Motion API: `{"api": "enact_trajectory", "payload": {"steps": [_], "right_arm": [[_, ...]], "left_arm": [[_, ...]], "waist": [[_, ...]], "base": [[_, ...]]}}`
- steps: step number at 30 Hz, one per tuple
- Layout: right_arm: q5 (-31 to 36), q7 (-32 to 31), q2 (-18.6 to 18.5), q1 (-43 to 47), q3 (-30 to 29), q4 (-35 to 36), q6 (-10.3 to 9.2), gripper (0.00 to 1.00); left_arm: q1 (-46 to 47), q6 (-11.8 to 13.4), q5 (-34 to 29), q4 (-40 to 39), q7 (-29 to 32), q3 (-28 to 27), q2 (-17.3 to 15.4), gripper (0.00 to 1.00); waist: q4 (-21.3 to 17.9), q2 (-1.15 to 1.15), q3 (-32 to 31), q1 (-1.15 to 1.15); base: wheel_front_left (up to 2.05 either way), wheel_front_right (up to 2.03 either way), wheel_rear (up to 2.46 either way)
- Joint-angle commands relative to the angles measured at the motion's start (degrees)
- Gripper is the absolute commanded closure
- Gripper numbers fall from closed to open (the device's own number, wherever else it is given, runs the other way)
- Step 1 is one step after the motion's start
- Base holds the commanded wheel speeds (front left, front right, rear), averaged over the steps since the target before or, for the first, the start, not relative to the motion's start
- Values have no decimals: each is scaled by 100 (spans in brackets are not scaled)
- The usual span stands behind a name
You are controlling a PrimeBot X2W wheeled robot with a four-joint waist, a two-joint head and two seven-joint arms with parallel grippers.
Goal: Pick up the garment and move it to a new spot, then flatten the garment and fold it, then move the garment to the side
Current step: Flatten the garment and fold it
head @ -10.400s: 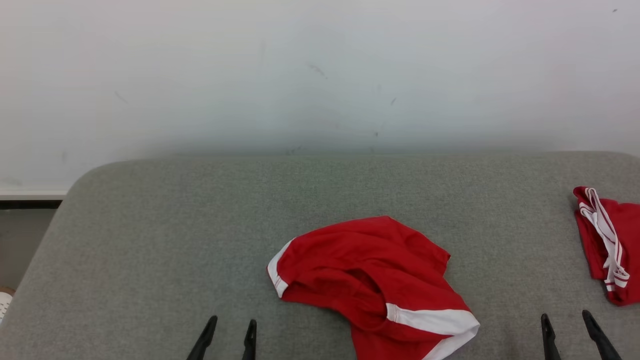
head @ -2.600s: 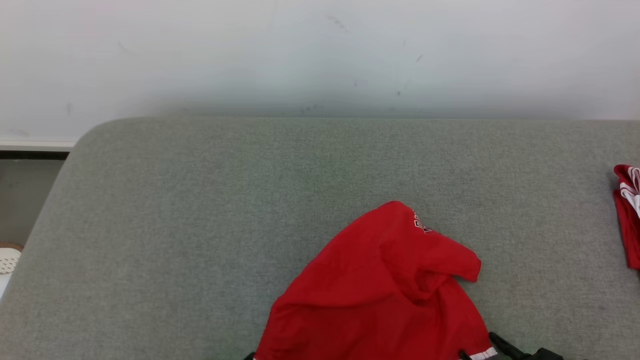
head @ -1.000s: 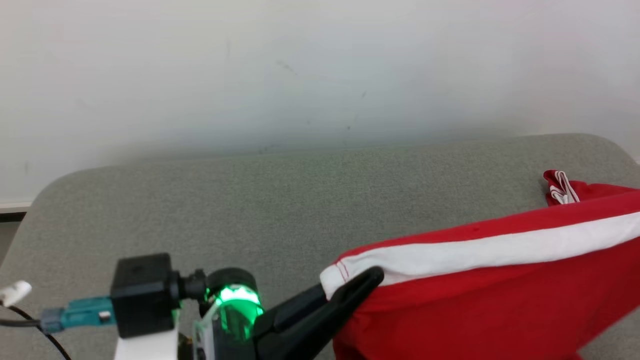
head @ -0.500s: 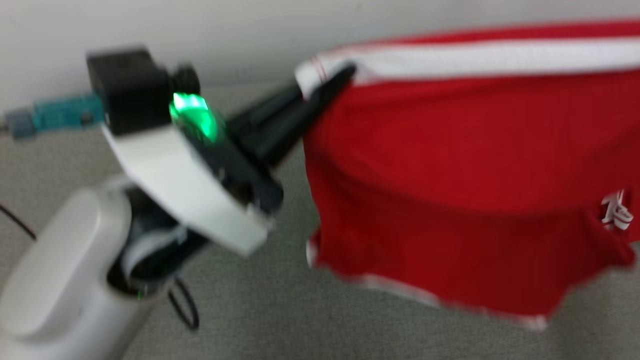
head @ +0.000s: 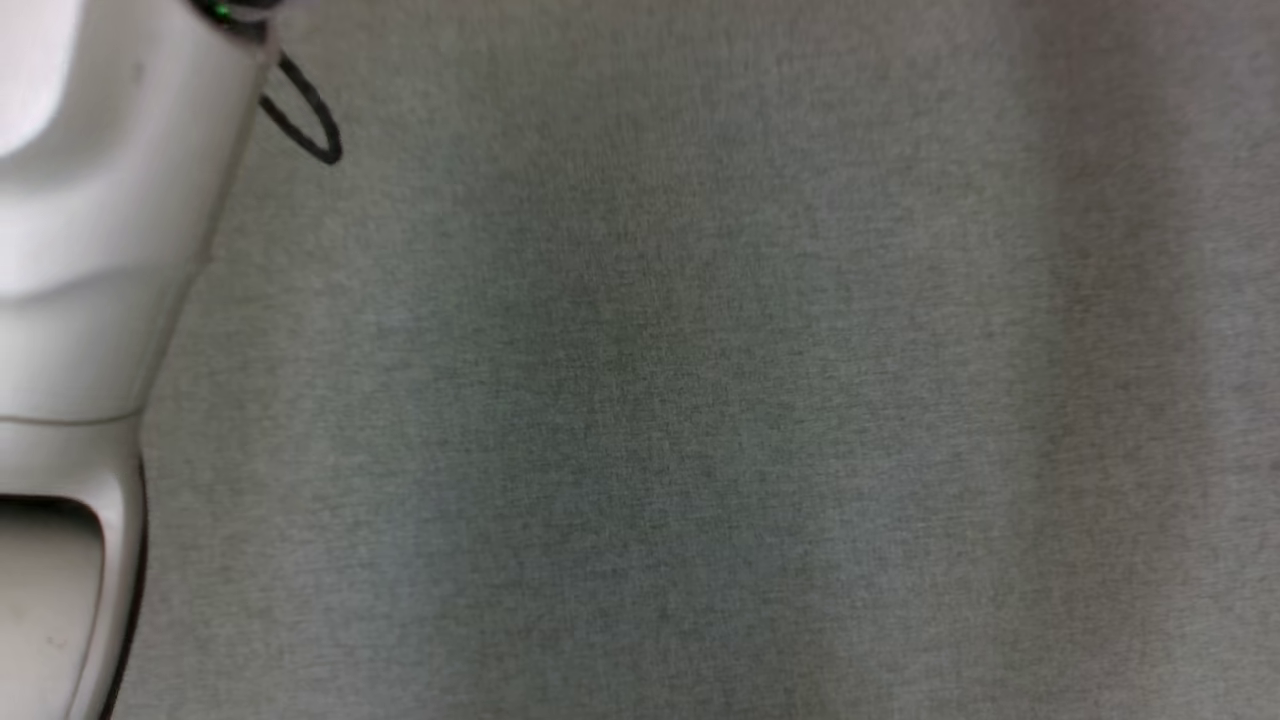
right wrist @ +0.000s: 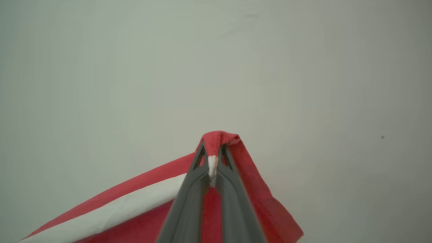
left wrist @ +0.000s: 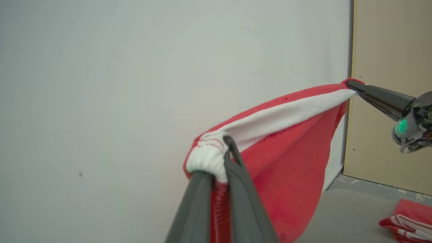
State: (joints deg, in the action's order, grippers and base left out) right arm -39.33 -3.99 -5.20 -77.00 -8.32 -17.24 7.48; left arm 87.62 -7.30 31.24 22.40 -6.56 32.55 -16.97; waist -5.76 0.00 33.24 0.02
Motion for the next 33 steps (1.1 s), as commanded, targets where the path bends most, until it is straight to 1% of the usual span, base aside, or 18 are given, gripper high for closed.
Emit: {"api": "enact_trajectory", "payload": {"steps": [1, 3, 5, 9, 10, 11, 13, 15, 19, 23, 25, 28, 31, 33], "right_arm": [[135, 197, 62, -96, 16, -310, 0, 100], [109, 389, 91, -61, 105, -504, 0, 100], [-34, 538, 98, 231, 246, -570, 0, 100], [-463, 752, -136, 1231, 657, -176, 0, 100], [-600, 788, -220, 1595, 768, -39, 0, 100], [-655, 799, -347, 1964, 922, 113, 0, 100], [-876, 868, -606, 2747, 1086, 424, 0, 100], [-964, 939, -913, 3521, 1242, 712, 0, 100], [-1146, 1076, -1341, 5012, 1300, 1101, 0, 100], [-1101, 1075, -1602, 6362, 1360, 1325, 0, 100], [-1033, 1023, -1644, 6995, 1460, 1413, -1, 100], [-932, 956, -1697, 7911, 1522, 1597, -1, 100], [-882, 892, -1670, 8733, 1496, 1875, -4, 100], [-863, 867, -1587, 9239, 1451, 2034, -6, 100]], "left_arm": [[103, -11, -139, 399, -302, 220, 29, 100], [108, -13, -56, 728, -573, 439, 108, 100], [-125, -15, 70, 933, -747, 668, 148, 100], [-845, -16, 272, 858, -858, 1081, 95, 100], [-1090, -18, 288, 740, -862, 1205, 31, 100], [-1339, -17, 317, 587, -860, 1199, -18, 100], [-1978, -10, 381, 218, -856, 1198, -62, 100], [-2629, -11, 435, -164, -858, 1181, -127, 100], [-3897, -12, 493, -744, -859, 1089, -199, 100], [-5055, 28, 380, -1116, -860, 1116, -218, 100], [-5726, 109, 453, -1266, -860, 1082, -214, 100], [-6733, 267, 530, -1502, -860, 1119, -307, 100], [-7619, 464, 656, -1787, -860, 1099, -386, 100], [-8124, 592, 731, -1971, -860, 1077, -420, 100]], "waist": [[-40, 0, 544, -2], [-28, 0, 648, -2], [-11, 0, 650, -2], [18, 0, 510, -2], [14, 0, 448, -2], [6, 0, 377, -2], [40, 0, 188, -2], [84, 0, -61, -2], [171, 0, -639, -2], [252, 0, -1322, -2], [242, 0, -1705, -2], [220, 0, -2212, -2], [210, 0, -2519, -2], [214, 0, -2675, -2]], "base": [[0, 0, 0], [0, 0, 0], [0, 0, 0], [0, 0, 0], [0, 0, 0], [0, 0, 0], [0, 0, 0], [0, 0, 0], [0, 0, 0], [0, 0, 0], [0, 0, 0], [0, 0, 0], [0, 0, 0], [0, 0, 0]]}}
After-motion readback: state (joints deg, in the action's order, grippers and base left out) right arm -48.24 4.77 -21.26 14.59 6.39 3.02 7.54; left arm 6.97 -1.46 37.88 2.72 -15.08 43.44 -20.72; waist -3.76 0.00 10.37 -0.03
